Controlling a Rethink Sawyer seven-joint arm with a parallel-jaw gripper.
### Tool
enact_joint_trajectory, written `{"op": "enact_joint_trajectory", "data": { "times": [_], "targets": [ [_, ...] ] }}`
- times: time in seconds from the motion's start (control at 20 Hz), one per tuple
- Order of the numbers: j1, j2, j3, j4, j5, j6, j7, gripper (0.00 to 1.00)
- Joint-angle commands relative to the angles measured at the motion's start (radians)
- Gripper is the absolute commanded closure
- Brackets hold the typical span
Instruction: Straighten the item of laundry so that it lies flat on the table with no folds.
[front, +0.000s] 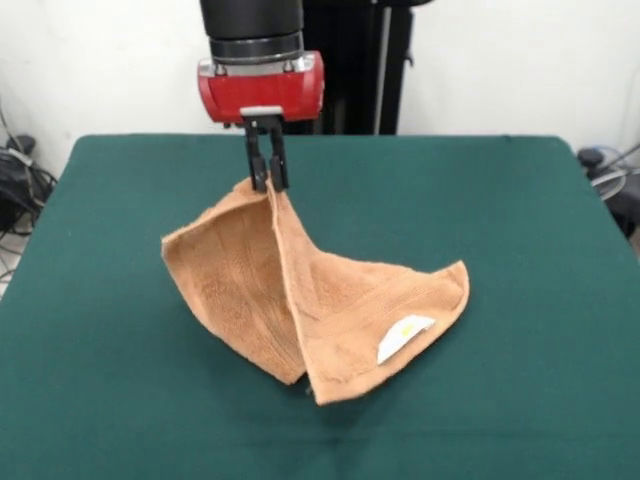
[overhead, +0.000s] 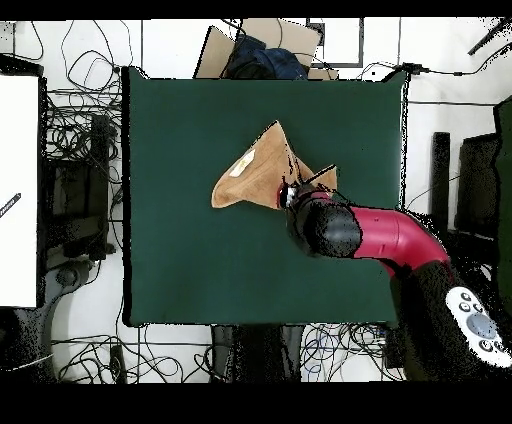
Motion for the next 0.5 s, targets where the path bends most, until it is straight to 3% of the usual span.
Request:
{"op": "enact_joint_trajectory", "data": {
  "times": [0.05, 0.5],
  "targets": [
    [0.041, -0.130, -0.033, 0.212, -0.102, -0.115, 0.084, 1.00],
    [-0.014, -0.200, 0.038, 0.256, -0.036, -0.071, 0.050, 1.00]
  ]
}}
